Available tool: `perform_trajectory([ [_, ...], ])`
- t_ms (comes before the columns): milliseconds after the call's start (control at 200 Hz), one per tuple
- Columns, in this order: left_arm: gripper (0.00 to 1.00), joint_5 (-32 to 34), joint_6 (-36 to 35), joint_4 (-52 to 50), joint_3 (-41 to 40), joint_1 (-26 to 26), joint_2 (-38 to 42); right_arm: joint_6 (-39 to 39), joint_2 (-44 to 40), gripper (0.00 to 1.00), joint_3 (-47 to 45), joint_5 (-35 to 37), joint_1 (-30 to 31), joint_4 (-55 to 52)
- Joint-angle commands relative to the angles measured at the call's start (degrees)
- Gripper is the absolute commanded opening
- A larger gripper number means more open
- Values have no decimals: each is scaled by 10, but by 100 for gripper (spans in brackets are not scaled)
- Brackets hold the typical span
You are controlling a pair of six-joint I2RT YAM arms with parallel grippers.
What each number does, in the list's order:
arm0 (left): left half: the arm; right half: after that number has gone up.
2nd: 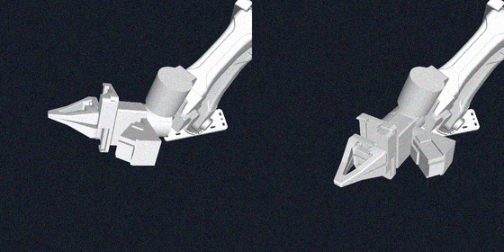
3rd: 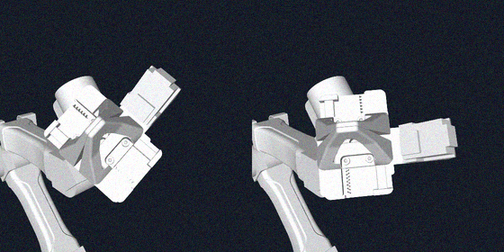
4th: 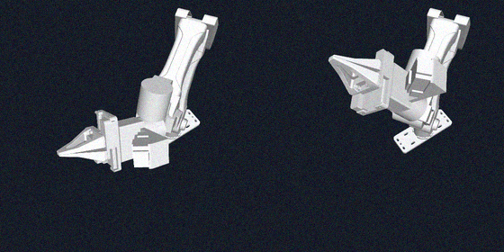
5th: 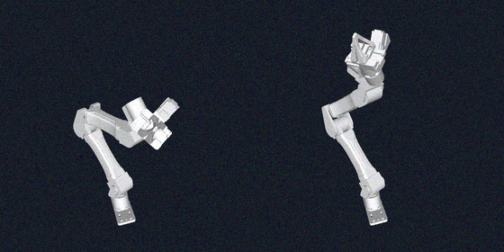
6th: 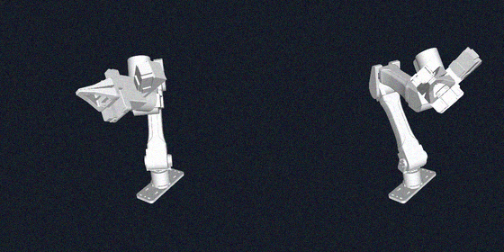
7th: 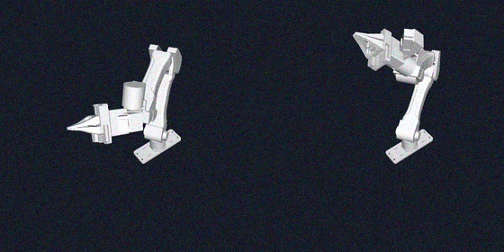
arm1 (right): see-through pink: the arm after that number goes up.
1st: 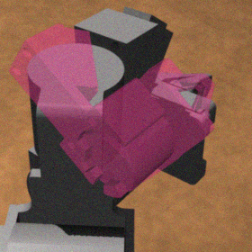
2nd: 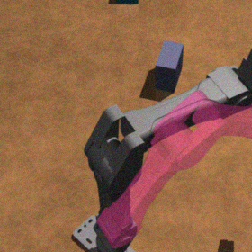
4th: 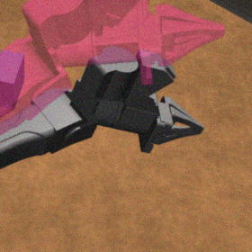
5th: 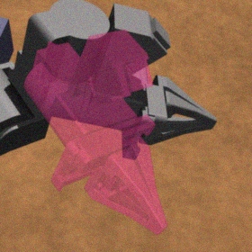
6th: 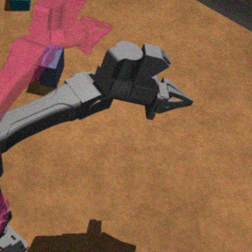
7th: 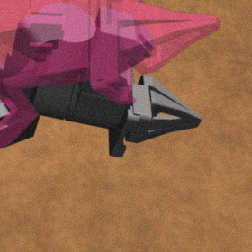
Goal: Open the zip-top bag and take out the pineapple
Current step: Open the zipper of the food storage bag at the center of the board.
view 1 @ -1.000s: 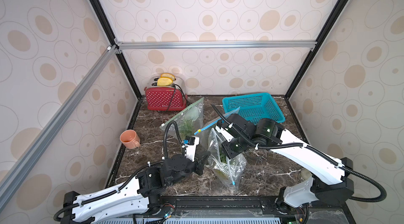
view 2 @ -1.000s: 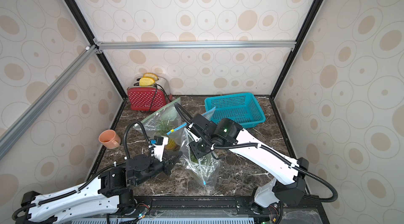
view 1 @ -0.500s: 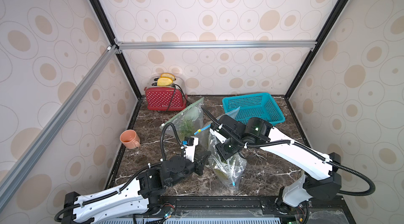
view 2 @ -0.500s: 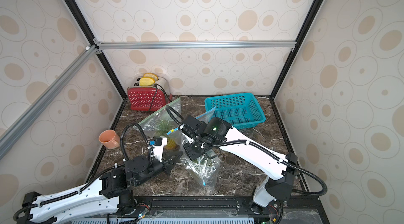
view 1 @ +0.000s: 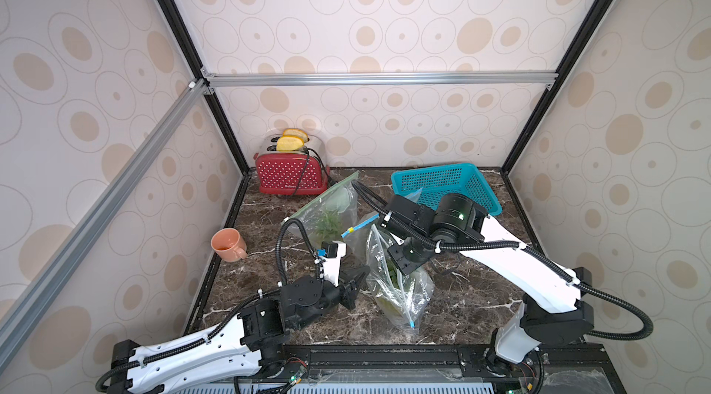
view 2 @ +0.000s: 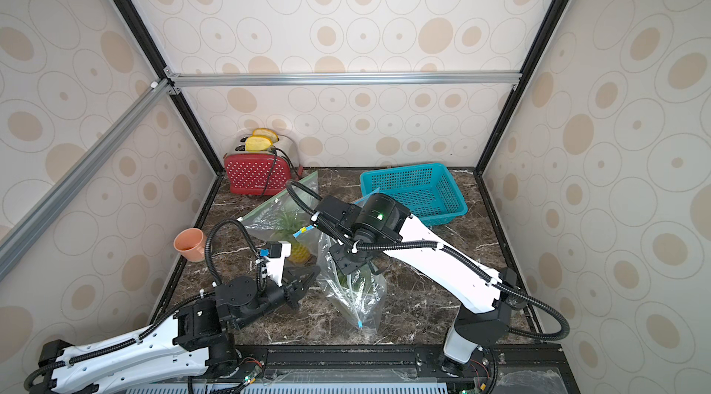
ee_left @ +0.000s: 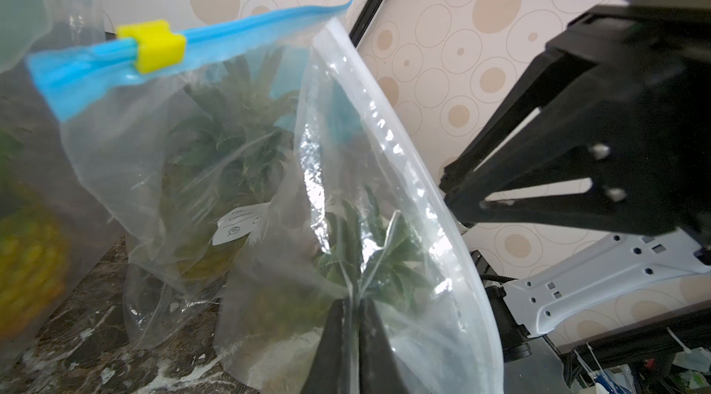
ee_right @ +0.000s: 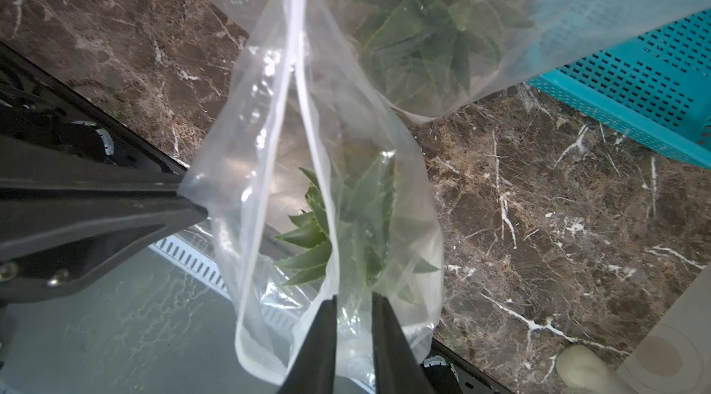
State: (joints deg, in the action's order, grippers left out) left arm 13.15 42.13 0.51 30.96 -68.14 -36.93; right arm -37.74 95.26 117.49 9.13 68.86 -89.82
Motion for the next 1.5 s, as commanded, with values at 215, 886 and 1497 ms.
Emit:
perform_trajectory([
  [215, 9, -7, -16, 54, 0, -2, 7, -3, 23, 21, 26, 3, 24, -31],
  [886, 57, -42, -28, -131, 150, -2, -45, -3, -38, 2, -54, 38, 22, 40],
  [1497, 43, -62, -26, -341, 375, -2, -245, 22, -92, 0, -76, 40, 13, 73],
])
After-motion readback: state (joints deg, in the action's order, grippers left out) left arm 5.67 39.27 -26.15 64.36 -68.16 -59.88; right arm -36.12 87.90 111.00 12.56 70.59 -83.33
